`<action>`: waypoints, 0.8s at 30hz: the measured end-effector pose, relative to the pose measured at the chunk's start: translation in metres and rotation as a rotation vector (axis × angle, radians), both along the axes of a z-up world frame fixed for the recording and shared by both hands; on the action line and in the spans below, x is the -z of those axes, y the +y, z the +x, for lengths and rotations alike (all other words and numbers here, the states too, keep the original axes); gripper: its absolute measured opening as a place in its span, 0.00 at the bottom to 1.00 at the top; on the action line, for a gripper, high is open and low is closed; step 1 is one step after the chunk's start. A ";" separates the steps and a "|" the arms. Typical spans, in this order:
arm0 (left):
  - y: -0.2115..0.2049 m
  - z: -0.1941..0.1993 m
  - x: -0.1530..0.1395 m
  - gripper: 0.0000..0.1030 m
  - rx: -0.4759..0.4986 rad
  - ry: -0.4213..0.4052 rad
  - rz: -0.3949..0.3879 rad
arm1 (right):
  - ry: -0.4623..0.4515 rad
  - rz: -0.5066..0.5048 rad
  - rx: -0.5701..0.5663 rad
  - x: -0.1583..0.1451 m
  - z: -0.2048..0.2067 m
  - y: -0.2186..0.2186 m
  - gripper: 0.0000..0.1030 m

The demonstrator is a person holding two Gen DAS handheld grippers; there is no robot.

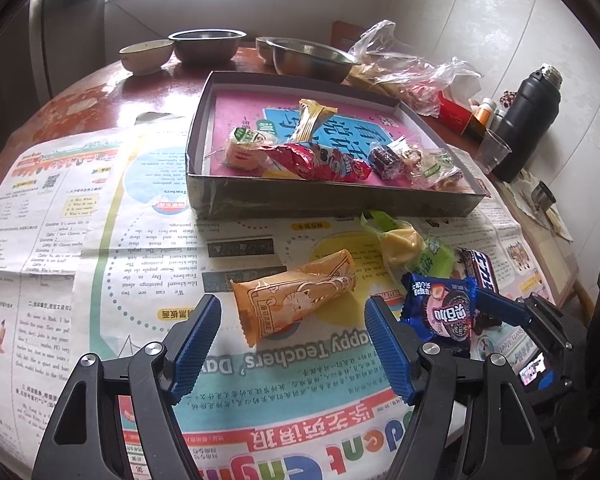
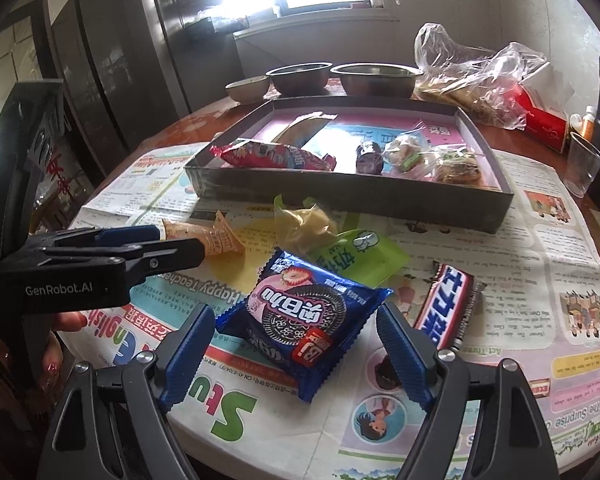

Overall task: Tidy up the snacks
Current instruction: 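Grasp the orange wafer packet with left tool while right tool grasps the blue cookie pack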

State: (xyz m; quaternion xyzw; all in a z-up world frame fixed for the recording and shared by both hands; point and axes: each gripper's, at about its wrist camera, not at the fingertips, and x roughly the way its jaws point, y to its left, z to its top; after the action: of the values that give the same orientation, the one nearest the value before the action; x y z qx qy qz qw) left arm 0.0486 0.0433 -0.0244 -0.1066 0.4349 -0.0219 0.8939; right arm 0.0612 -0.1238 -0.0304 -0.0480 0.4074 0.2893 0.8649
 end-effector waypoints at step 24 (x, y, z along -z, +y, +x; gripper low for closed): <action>-0.010 0.010 0.013 0.73 -0.040 -0.022 0.021 | -0.064 -0.061 -0.042 0.011 -0.003 0.020 0.63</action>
State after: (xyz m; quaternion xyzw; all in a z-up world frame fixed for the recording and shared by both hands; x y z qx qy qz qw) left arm 0.0591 0.0332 -0.0371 -0.1056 0.4229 -0.0004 0.9000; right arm 0.0582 -0.1037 -0.0415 -0.0921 0.3869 0.2933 0.8694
